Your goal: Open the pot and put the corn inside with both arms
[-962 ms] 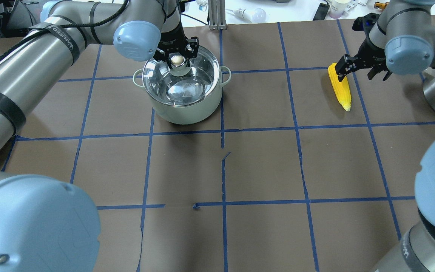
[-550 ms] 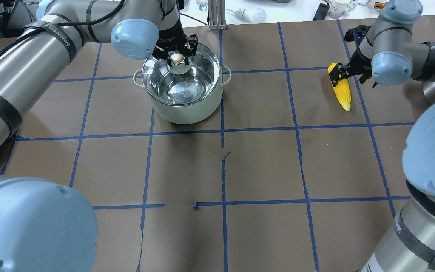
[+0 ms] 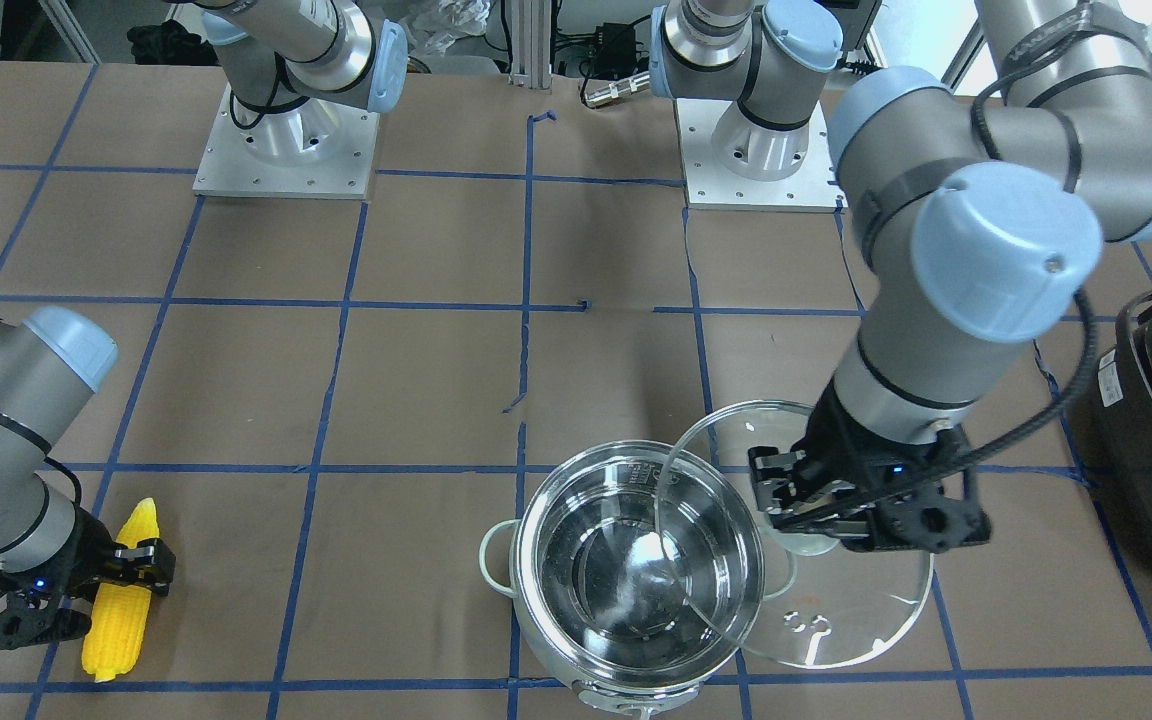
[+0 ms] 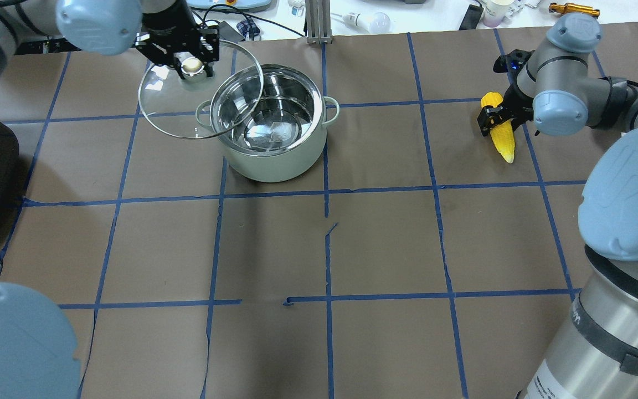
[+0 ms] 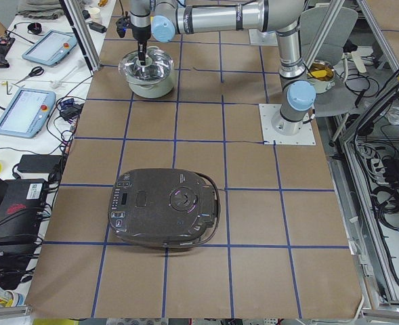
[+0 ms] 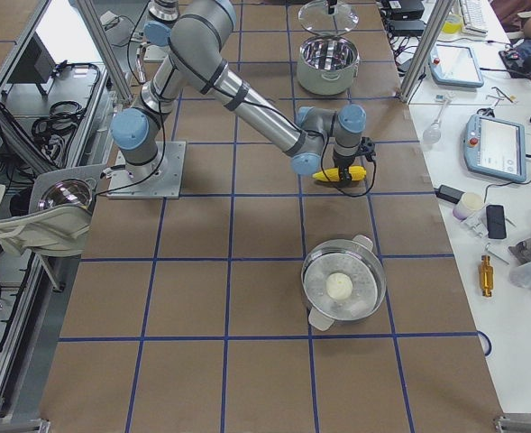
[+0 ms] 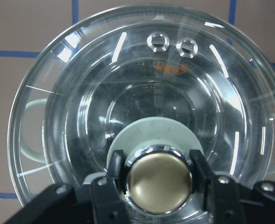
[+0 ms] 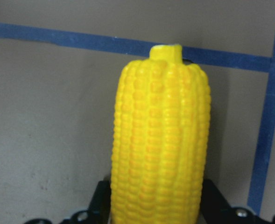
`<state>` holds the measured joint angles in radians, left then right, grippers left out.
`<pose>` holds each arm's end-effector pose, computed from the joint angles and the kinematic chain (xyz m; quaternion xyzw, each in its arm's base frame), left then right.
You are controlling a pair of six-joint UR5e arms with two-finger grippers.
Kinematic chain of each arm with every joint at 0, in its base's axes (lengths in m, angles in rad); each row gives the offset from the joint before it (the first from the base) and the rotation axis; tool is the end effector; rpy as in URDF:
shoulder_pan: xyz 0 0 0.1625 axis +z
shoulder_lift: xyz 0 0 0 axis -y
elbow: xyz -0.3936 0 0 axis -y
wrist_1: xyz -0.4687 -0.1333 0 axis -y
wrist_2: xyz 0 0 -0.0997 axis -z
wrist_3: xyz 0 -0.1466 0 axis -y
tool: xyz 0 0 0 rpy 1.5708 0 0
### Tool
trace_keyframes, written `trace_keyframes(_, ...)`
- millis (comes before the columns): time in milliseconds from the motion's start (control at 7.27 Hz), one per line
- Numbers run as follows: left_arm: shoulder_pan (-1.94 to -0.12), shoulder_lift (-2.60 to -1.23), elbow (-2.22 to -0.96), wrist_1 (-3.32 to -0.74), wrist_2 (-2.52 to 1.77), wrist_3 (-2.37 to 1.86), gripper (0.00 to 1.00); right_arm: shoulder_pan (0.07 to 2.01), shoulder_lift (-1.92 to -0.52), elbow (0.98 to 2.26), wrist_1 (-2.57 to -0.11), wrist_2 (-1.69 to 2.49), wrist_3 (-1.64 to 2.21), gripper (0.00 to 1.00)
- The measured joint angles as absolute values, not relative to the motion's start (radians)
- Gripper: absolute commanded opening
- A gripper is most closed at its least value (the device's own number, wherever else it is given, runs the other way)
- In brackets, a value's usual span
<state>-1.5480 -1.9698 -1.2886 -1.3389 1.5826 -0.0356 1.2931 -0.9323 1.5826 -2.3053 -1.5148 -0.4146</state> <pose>-0.1148 -0.7371 0.3364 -0.0295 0.9979 -0.0576 0.0055 -0.0611 -0.7305 0.0573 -0.0695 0.9963 -0.0491 0.0120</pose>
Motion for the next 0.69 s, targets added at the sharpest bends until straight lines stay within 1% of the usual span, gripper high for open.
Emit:
trace_keyframes(275, -1.4, -1.925, -1.367, -1.342, 1.582, 0.135, 0.33, 1.297, -0.95, 1.569, -2.302, -1.517, -0.405, 0.0)
trace_keyframes(550, -1.267, -1.89, -1.524, -1.236, 1.577, 0.272, 0.33, 1.342, -1.021, 1.514, -2.228, -1.519, -0.34, 0.0)
trace_keyframes(688, -1.224, -1.881, -1.621, -1.136, 1.574, 0.325, 0.33, 1.41, -1.051, 1.455, -2.158, -1.536, -0.254, 0.0)
